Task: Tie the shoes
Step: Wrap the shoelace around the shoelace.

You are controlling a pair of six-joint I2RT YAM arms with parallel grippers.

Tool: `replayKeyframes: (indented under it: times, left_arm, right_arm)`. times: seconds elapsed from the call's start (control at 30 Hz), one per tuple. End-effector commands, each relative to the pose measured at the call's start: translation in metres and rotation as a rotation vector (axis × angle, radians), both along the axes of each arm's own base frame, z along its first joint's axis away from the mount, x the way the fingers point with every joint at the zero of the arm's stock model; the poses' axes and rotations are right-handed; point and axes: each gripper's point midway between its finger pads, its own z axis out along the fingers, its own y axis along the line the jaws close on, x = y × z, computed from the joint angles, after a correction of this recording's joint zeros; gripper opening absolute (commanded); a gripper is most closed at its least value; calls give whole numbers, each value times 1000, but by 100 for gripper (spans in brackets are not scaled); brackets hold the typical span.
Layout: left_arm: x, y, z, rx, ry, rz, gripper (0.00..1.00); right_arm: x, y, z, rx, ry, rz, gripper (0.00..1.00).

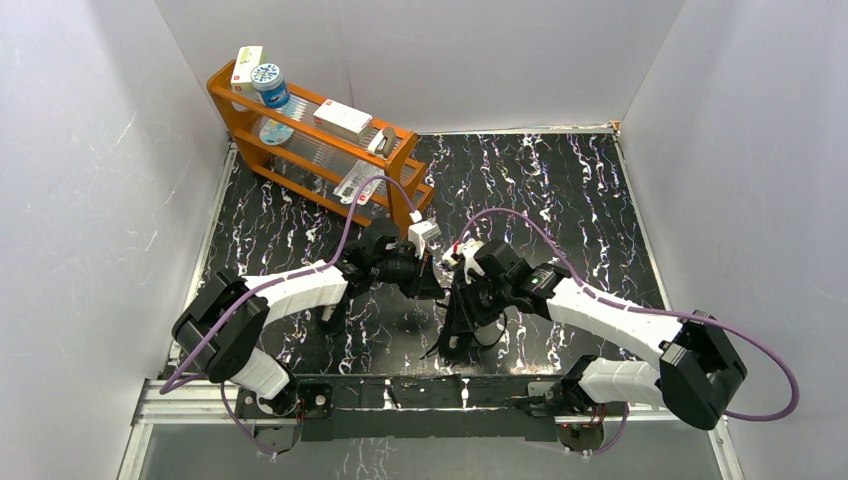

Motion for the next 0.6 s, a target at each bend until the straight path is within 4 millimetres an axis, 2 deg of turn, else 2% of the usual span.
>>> replayKeyframes:
  times: [0.0, 0.4, 0.57]
  left_arm:
    - [0, -5, 16, -34, -32, -22, 0]
    - [-3, -4, 18, -40, -29, -30, 0]
    - [-2, -5, 20, -46, -34, -31, 0]
  right_arm:
    - [13, 4, 3, -7, -87, 1, 45]
    - [20, -8, -8, -83, -137, -38, 43]
    - [19, -7, -15, -70, -138, -48, 38]
